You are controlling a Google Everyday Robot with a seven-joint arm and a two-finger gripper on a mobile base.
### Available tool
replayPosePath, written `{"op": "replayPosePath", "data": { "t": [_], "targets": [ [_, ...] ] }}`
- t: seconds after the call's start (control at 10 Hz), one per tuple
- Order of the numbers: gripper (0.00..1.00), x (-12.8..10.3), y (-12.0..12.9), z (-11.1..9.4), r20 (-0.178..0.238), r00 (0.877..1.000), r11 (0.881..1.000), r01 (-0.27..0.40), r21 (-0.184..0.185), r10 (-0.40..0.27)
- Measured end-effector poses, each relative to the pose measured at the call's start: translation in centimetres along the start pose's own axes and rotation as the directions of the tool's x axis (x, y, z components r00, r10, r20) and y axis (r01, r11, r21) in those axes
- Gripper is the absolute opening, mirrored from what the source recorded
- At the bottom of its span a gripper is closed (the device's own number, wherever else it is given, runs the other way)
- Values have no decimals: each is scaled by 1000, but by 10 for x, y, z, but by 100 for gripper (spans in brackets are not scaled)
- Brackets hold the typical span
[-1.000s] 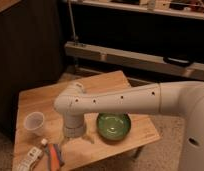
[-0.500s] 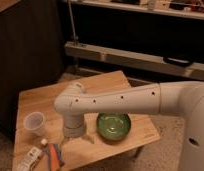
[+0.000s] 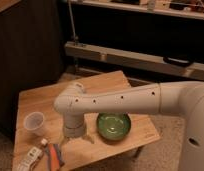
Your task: Stand the bottle upright
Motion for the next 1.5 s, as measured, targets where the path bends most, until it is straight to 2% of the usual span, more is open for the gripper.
{"op": "replayPosePath", "data": {
  "t": [1.0,1.3,1.4,1.5],
  "targets": [
    [80,1,1,0,0,1000,1000,1,0,-1],
    [80,24,10,-24,-55,998,995,-19,99,25],
    [80,38,12,-40,-87,994,989,-47,143,60],
    [80,45,11,-50,-100,991,983,-66,172,84]
  ]
}}
